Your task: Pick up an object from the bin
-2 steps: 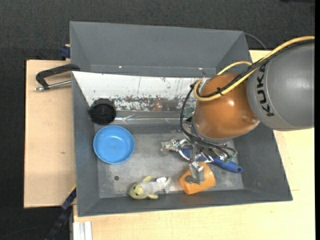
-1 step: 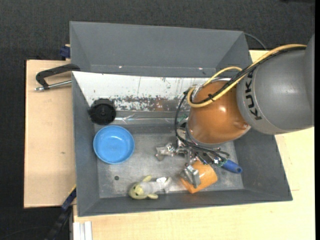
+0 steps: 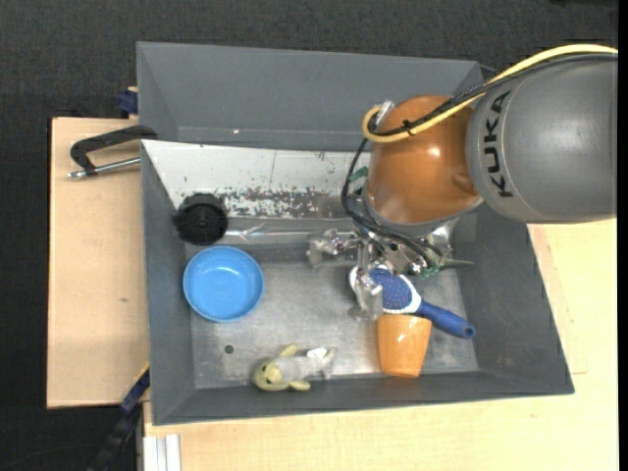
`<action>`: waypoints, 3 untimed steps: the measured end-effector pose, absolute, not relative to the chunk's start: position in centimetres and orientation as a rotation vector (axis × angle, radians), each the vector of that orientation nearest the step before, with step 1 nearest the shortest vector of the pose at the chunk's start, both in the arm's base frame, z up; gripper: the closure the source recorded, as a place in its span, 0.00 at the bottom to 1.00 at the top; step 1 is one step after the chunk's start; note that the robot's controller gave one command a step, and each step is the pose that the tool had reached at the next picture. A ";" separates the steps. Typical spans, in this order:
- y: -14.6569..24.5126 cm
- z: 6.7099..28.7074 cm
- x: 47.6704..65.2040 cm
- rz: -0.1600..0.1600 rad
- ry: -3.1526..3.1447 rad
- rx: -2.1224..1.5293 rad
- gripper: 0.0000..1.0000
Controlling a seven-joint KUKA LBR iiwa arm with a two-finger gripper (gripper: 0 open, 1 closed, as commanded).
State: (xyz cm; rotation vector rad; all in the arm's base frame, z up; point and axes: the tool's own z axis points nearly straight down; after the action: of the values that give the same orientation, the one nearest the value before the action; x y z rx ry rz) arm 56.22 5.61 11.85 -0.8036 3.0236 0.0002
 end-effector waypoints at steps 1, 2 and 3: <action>15.7 15.3 58.7 0.002 2.848 -1.301 0.00; 22.3 10.3 59.9 0.004 2.640 -1.691 0.00; 23.4 8.1 60.0 -0.009 2.580 -1.778 0.00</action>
Offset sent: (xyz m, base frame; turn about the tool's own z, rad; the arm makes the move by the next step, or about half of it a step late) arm 0.0236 0.0978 0.0319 -0.3368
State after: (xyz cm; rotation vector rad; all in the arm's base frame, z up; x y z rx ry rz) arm 59.95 23.41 8.12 -1.7777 2.5797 -0.0090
